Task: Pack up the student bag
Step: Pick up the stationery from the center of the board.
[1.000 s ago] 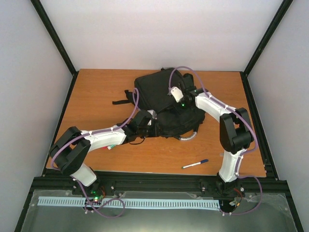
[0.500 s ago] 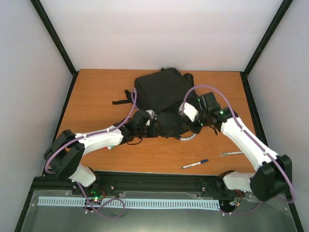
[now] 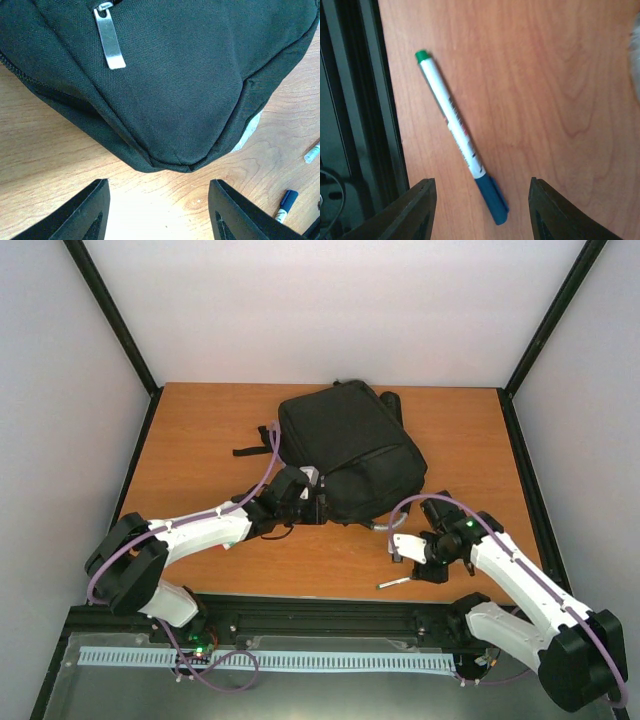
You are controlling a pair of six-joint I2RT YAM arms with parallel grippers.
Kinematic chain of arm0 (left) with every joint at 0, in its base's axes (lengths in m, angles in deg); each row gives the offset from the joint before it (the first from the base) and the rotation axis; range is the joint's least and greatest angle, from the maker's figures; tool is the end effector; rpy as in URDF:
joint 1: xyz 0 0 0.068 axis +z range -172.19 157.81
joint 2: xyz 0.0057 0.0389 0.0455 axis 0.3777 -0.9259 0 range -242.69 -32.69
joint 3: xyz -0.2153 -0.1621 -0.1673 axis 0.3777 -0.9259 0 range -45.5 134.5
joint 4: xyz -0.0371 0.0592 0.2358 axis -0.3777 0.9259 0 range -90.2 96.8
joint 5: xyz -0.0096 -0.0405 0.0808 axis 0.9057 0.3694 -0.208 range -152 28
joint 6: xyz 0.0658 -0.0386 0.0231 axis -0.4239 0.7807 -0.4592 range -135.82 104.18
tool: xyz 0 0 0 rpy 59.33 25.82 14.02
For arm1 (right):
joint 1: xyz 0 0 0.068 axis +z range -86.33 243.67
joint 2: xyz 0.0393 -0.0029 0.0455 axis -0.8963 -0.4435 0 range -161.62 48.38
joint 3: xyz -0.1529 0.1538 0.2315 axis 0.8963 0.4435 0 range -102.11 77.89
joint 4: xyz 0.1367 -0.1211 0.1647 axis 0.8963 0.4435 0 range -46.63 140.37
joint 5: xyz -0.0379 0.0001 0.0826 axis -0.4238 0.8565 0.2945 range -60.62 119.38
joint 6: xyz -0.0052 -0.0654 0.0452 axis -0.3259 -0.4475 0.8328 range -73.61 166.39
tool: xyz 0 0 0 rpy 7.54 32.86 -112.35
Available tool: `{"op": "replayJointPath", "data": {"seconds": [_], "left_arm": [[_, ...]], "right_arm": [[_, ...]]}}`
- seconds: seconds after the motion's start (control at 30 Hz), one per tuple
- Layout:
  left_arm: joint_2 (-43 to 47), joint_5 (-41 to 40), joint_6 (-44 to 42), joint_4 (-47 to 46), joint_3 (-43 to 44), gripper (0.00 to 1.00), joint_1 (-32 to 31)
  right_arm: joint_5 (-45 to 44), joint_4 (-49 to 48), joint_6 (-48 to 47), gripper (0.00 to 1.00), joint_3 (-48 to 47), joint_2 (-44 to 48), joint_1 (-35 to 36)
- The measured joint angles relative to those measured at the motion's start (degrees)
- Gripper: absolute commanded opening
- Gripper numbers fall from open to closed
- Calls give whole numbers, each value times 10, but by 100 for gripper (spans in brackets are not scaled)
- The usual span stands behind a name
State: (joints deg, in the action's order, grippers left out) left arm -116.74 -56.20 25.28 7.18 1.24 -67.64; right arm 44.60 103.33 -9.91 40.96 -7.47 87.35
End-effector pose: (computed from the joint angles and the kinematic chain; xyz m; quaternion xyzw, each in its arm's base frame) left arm 0.2104 -0.2235 0.2307 0.0545 0.9202 -0.2977 0.2481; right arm 0.0923 0.0601 0.2150 -0.6437 0.7477 0.0995 0.1291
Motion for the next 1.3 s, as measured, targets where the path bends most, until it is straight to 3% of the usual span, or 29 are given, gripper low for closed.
{"op": "replayJointPath", "data": {"seconds": [0.37, 0.87, 1.2, 1.3], "left_arm": [[0, 0, 0, 0, -1, 57, 0], [-1, 0, 0, 0, -4, 57, 0], [-1, 0, 0, 0, -7, 58, 0], [-1, 0, 0, 0, -7, 59, 0]], "right_arm": [[-61, -19, -58, 51, 55, -1, 9], [-107, -72, -64, 37, 81, -37, 23], [-127, -96, -64, 24, 90, -63, 30], [-132, -103, -64, 14, 92, -65, 30]]}}
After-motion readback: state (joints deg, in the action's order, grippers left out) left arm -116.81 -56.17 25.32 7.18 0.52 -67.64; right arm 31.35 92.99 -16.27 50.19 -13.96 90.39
